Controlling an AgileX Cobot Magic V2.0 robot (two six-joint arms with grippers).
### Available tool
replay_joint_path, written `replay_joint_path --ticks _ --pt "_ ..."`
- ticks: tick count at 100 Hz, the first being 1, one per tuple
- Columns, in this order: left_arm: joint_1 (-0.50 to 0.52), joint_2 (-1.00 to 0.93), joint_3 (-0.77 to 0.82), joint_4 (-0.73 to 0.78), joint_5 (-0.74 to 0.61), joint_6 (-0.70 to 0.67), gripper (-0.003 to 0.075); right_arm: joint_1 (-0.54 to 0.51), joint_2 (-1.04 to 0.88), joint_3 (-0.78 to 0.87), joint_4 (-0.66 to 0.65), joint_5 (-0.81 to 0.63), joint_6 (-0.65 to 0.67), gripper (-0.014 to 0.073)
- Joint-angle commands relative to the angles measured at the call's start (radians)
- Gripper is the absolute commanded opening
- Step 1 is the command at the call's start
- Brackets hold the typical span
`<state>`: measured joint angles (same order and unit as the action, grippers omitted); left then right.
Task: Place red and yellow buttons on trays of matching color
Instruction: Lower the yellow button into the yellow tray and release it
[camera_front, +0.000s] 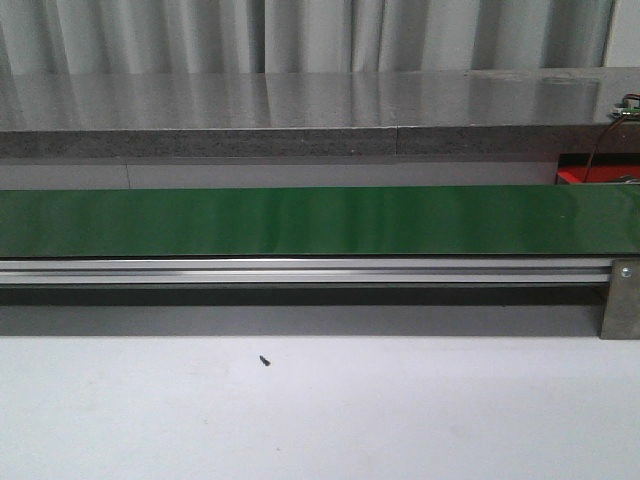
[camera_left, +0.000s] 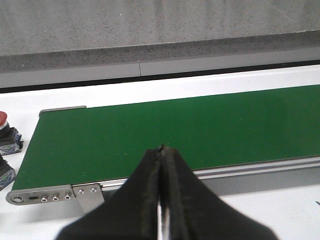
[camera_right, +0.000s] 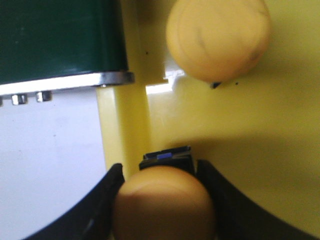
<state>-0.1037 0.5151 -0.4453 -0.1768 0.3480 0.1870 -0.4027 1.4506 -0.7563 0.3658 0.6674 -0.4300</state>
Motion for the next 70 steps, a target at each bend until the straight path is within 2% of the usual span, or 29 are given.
replay_joint_path --ticks 1,10,28,35,53,70 --pt "-0.006 0.001 -0.027 -0.014 -0.076 0.000 -0.0020 -0.006 -0.015 -0.019 0.005 -0.026 -0.001 0.0196" --pt "-0.006 0.001 -0.027 -0.014 -0.076 0.000 -0.0020 -0.006 -0.015 -0.019 0.005 -0.025 -0.001 0.0227" --pt "-0.006 0.001 -0.027 -0.014 -0.076 0.000 -0.0020 -0.006 -0.020 -0.022 0.005 -0.021 0.007 0.0428" --pt "-0.006 0.001 -0.027 -0.014 -0.076 0.000 -0.0020 -0.006 -0.021 -0.029 0.010 -0.013 0.010 0.0471" --pt "-0.006 0.001 -0.027 -0.014 -0.076 0.000 -0.0020 -0.004 -0.039 -0.093 0.041 0.075 0.011 0.0475" --pt "-0.006 0.001 -0.027 -0.014 -0.076 0.000 -0.0020 0.015 -0.146 -0.103 0.091 0.056 -0.007 0.0475"
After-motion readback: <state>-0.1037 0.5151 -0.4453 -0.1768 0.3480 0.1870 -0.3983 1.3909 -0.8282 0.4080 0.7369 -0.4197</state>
